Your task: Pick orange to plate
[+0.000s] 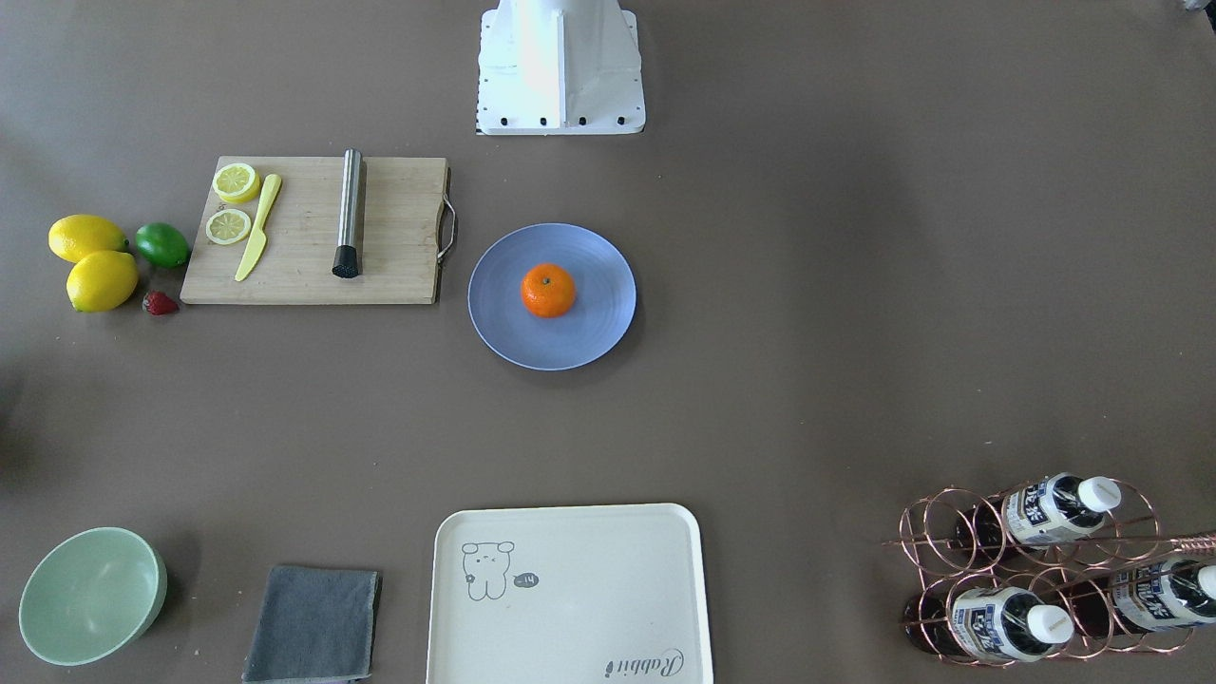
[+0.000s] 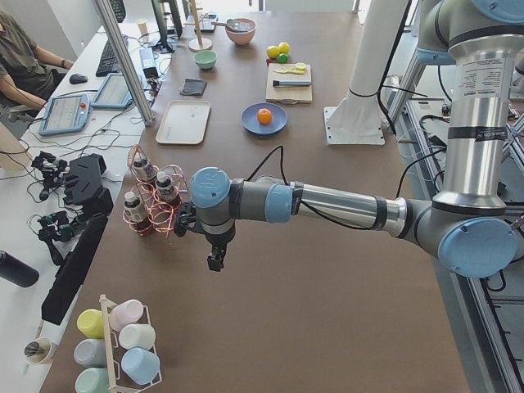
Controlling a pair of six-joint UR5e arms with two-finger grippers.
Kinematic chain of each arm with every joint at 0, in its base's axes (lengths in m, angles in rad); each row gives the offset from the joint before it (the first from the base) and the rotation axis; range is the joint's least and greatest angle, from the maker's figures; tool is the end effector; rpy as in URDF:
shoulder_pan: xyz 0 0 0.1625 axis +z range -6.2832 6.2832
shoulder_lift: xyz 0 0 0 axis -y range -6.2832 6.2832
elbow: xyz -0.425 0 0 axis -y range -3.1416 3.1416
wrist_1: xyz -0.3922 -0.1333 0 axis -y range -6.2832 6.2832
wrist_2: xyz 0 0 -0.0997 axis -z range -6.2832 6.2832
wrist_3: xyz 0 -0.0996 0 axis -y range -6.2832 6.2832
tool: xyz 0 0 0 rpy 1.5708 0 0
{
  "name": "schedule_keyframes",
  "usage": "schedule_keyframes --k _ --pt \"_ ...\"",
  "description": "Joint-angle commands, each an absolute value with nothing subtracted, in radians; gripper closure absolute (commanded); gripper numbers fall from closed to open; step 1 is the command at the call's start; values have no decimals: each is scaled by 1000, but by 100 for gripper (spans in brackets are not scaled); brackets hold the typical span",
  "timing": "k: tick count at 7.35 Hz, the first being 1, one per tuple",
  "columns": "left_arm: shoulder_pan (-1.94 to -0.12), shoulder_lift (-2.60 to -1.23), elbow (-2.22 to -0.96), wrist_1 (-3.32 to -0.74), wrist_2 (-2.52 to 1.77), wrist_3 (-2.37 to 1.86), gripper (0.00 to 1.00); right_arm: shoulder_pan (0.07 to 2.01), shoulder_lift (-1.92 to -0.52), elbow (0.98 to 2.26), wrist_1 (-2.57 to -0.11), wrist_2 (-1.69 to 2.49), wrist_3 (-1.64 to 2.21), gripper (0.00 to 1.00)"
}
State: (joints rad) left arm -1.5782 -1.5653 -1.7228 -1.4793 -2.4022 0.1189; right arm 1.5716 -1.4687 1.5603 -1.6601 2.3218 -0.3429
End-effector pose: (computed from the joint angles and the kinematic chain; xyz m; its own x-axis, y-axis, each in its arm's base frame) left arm -0.0633 -0.4884 0.5918 0.6702 0.1538 -0.7260 -0.0726 0.9872 0.1421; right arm 0.0658 -0.5337 0.6220 0.6887 -0.3371 0.6419 0.2450 0.9415 0.2316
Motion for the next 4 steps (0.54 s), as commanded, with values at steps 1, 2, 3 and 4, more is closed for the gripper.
schedule_keyframes --k 1,2,3,4 --pt "-1640 -1555 -1718 -1476 -2414 127 3 1578 -1485 1554 -1655 2319 -354 0" --pt "-1640 -1546 -1721 -1474 -2408 127 3 1580 -1492 1554 -1655 2319 -354 0" --pt "-1649 -1534 -1747 -1467 -2411 124 3 1580 -1493 1568 -1657 2325 -356 0" --pt "-1654 -1537 -1753 -1432 -2405 124 3 1582 -1500 1556 -1657 2324 -357 0"
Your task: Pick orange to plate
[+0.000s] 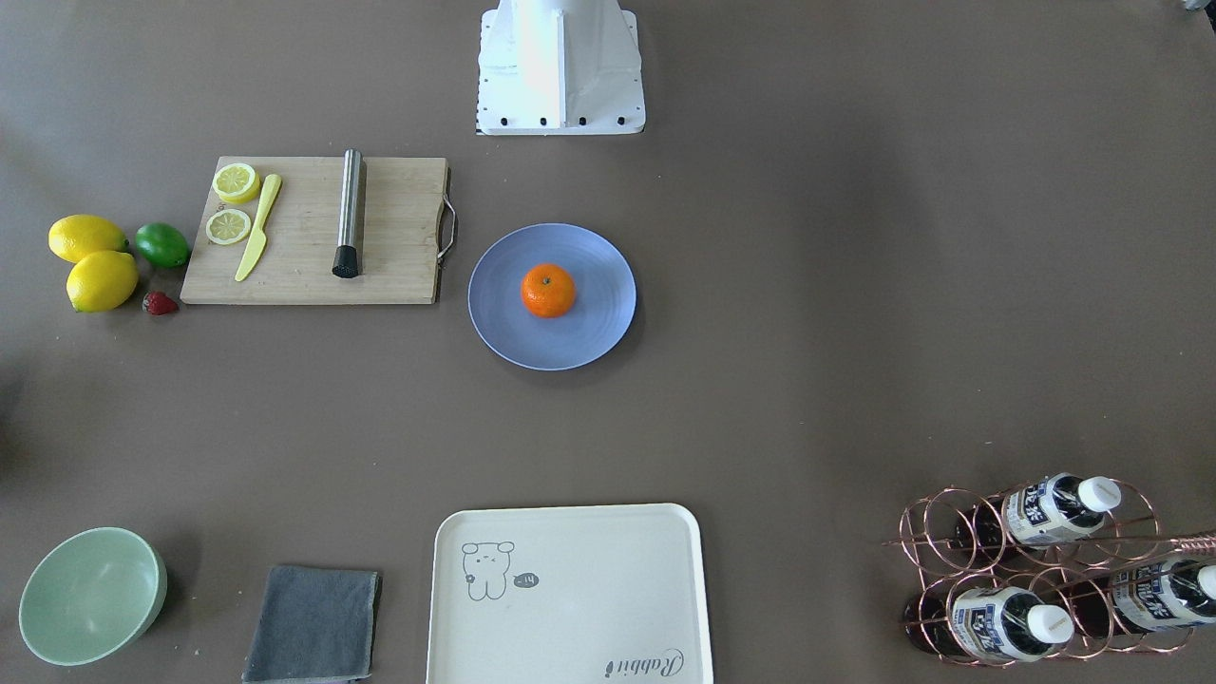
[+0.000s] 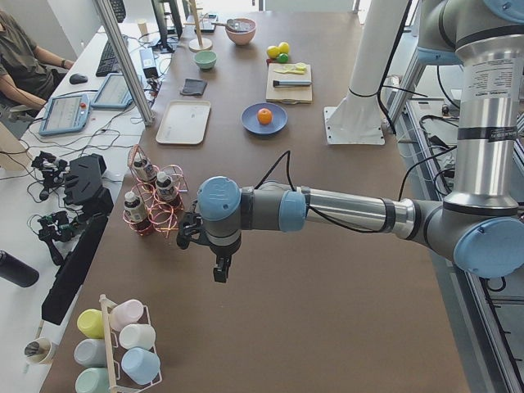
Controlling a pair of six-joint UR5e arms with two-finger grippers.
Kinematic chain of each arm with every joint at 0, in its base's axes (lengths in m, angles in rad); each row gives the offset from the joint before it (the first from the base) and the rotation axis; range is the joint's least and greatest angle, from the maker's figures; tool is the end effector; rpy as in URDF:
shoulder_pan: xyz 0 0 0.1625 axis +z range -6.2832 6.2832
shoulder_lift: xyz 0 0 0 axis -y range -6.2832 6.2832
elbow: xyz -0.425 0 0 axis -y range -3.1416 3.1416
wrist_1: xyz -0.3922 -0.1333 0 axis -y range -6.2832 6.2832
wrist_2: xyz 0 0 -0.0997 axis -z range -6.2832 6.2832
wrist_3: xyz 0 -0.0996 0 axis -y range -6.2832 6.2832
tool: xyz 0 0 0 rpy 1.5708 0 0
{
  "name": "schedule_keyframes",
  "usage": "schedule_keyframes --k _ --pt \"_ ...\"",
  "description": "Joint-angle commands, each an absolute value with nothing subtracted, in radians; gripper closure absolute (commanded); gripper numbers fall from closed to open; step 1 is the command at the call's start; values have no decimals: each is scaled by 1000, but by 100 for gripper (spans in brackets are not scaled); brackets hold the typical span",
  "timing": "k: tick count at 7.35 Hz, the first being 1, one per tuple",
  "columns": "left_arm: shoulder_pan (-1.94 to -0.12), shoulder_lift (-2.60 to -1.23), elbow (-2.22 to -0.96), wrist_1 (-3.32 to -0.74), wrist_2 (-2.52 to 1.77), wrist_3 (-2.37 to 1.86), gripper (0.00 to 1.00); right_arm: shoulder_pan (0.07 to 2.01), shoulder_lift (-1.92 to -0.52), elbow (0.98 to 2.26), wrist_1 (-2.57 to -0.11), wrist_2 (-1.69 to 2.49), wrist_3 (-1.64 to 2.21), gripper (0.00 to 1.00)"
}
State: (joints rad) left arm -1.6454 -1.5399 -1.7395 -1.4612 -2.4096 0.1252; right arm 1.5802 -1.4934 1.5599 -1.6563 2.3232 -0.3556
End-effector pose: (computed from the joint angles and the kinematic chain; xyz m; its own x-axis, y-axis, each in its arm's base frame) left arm -0.0946 -0.4712 0.5971 0.6721 0.0958 -0.7342 -0.0095 0.9926 0.1208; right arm 0.0701 -0.5219 0.6348 0.6875 -0.3295 0.6471 0.2453 0.9441 0.2201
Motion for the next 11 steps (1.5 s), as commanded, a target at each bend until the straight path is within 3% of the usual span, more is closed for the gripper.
schedule_keyframes --k 1,11 --pt "-1660 -1532 -1755 -1427 -2404 123 3 1582 -1503 1558 -1657 2321 -356 0" --pt "-1664 -1502 -1766 -1422 -2336 120 3 1575 -1503 1557 -1657 2275 -339 0"
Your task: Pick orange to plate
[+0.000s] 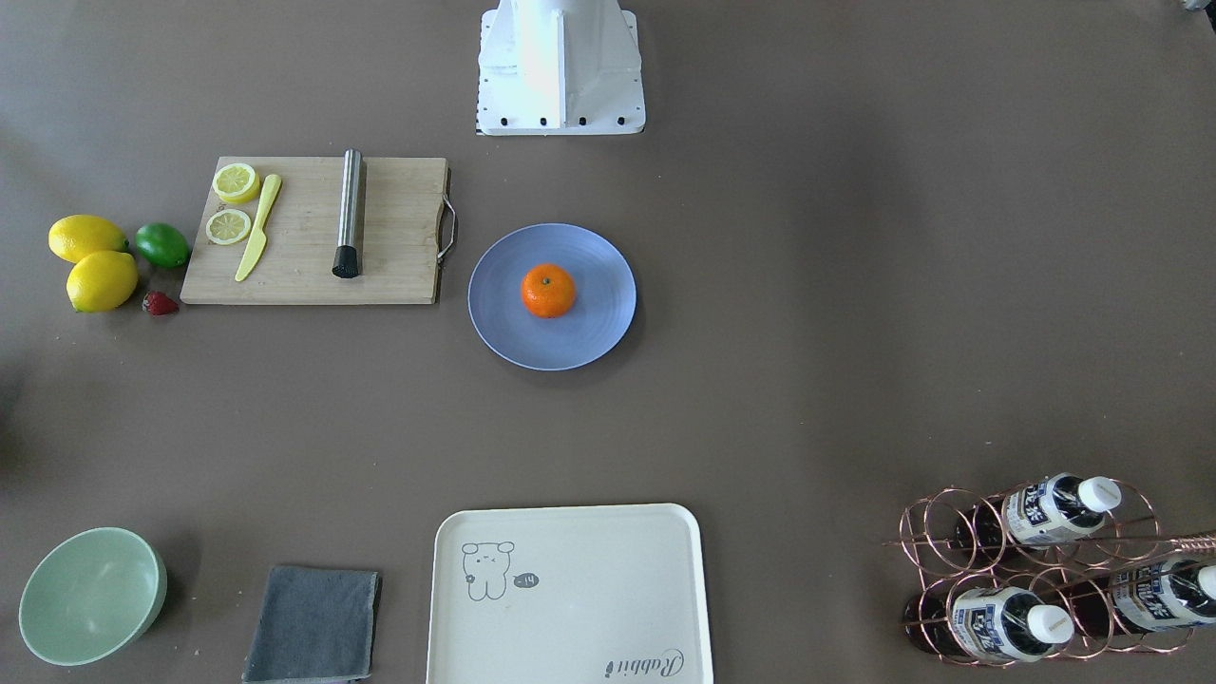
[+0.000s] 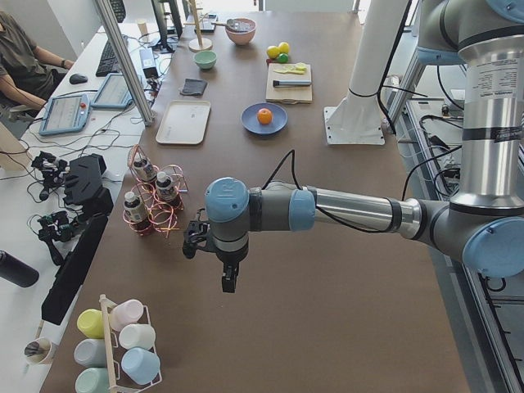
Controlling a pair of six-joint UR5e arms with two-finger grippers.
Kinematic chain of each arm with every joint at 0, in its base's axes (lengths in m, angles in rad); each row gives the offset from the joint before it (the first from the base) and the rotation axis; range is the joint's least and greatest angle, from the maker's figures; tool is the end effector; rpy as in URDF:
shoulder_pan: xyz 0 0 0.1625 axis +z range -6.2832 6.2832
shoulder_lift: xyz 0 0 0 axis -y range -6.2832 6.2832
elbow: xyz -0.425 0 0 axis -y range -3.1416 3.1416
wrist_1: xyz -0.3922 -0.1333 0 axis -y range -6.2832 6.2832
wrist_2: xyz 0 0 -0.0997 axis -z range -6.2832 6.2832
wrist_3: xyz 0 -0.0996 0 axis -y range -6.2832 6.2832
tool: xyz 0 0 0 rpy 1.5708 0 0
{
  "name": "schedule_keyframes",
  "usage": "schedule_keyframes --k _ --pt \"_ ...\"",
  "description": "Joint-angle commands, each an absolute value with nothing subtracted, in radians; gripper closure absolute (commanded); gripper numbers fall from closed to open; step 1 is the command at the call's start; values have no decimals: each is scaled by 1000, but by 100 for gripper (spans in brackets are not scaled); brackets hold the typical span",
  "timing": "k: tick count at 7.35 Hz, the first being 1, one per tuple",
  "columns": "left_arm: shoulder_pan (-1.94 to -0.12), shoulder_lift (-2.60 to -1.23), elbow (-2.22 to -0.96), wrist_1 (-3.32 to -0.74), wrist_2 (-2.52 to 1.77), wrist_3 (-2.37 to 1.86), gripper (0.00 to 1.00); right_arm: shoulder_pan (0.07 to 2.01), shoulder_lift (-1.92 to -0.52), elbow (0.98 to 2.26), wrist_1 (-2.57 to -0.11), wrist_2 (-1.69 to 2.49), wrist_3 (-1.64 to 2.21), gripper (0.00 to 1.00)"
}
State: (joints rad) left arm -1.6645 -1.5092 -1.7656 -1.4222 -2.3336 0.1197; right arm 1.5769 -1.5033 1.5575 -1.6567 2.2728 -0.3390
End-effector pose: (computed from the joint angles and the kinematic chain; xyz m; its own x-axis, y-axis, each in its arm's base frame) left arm -0.1073 -0.4531 0.6081 0.7248 0.0412 -0.6878 0.0071 0.9977 0.0672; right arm 0.0721 -0.5171 0.6445 0.7220 -0.3087 0.6192 0.2481 0.9510 0.1847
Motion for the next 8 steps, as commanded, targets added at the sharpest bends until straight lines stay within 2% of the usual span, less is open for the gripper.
schedule_keyframes --k 1,8 --pt "-1664 -1502 -1763 -1424 -2336 121 3 1575 -1505 1559 -1661 2282 -339 0" --pt "-1661 -1488 -1766 -1424 -2339 115 3 1574 -1509 1552 -1674 2287 -227 0"
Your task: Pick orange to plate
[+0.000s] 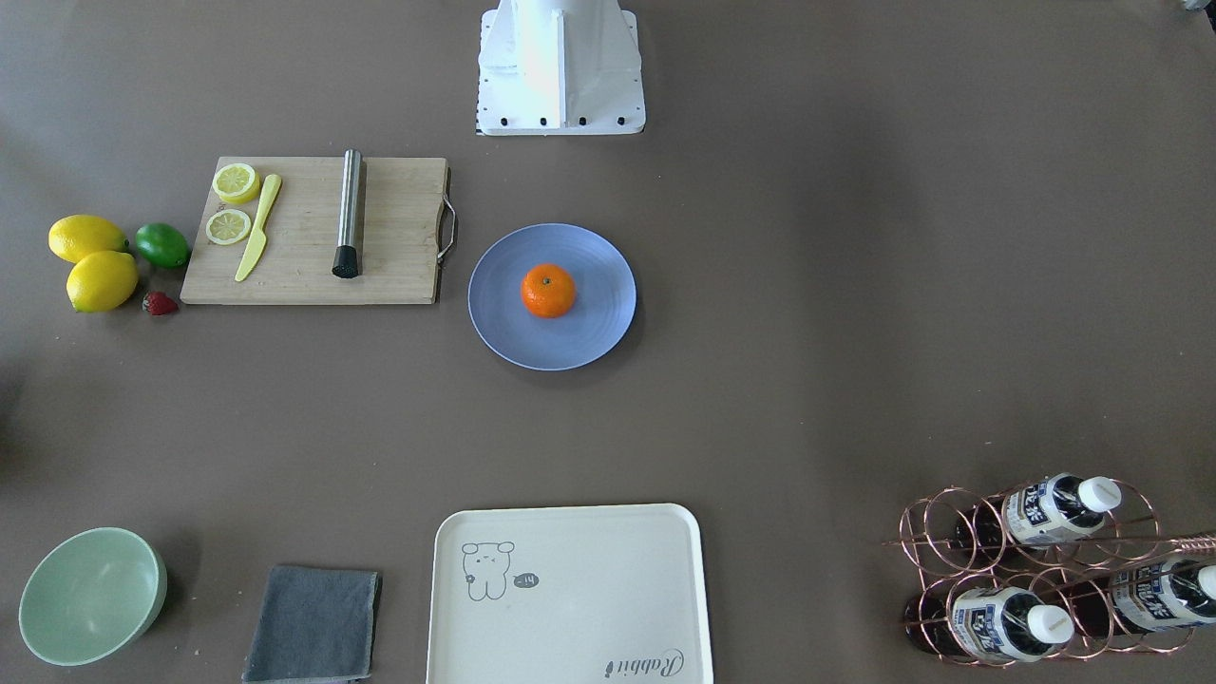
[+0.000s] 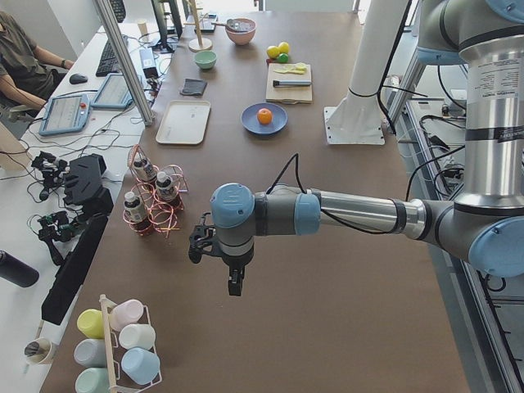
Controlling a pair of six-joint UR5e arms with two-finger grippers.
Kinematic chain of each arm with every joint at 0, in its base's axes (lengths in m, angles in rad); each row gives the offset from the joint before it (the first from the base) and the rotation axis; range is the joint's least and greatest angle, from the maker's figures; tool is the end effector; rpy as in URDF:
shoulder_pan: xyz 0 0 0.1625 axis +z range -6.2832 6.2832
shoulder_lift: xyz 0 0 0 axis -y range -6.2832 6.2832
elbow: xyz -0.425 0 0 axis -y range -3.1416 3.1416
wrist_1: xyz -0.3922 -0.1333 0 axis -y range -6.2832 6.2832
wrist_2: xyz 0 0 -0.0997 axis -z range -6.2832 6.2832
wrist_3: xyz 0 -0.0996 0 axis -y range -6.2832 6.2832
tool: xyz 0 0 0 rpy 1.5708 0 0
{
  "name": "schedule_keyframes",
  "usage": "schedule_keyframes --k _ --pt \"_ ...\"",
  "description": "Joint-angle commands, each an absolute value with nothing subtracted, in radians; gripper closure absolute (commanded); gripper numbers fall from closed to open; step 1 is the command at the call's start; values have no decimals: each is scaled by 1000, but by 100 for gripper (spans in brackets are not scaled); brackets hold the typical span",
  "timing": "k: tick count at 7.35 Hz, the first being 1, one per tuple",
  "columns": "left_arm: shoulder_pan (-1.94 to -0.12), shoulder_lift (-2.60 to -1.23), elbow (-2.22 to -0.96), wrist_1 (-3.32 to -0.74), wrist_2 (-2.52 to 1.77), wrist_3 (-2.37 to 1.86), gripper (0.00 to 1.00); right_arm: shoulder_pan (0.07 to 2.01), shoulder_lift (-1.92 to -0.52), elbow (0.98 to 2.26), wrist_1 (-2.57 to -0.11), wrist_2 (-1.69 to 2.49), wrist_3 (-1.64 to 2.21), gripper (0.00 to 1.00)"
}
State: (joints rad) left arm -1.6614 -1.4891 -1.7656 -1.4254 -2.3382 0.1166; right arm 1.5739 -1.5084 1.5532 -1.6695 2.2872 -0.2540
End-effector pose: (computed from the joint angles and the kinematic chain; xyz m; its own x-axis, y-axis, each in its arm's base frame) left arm -0.1048 -0.4447 0.6167 0.7204 0.0290 -0.6930 0.0067 0.9988 0.0487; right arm 0.0695 -0.5136 0.6495 0.7306 -0.2144 0.6482 0.1865 0.9760 0.1126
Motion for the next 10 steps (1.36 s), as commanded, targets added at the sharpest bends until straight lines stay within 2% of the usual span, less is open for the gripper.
schedule_keyframes --k 1,10 --pt "-1661 -1488 -1763 -1422 -2353 115 3 1574 -1509 1552 -1672 2289 -194 0" --pt "-1663 -1470 -1763 -1430 -2387 72 3 1574 -1511 1551 -1695 2310 -169 0"
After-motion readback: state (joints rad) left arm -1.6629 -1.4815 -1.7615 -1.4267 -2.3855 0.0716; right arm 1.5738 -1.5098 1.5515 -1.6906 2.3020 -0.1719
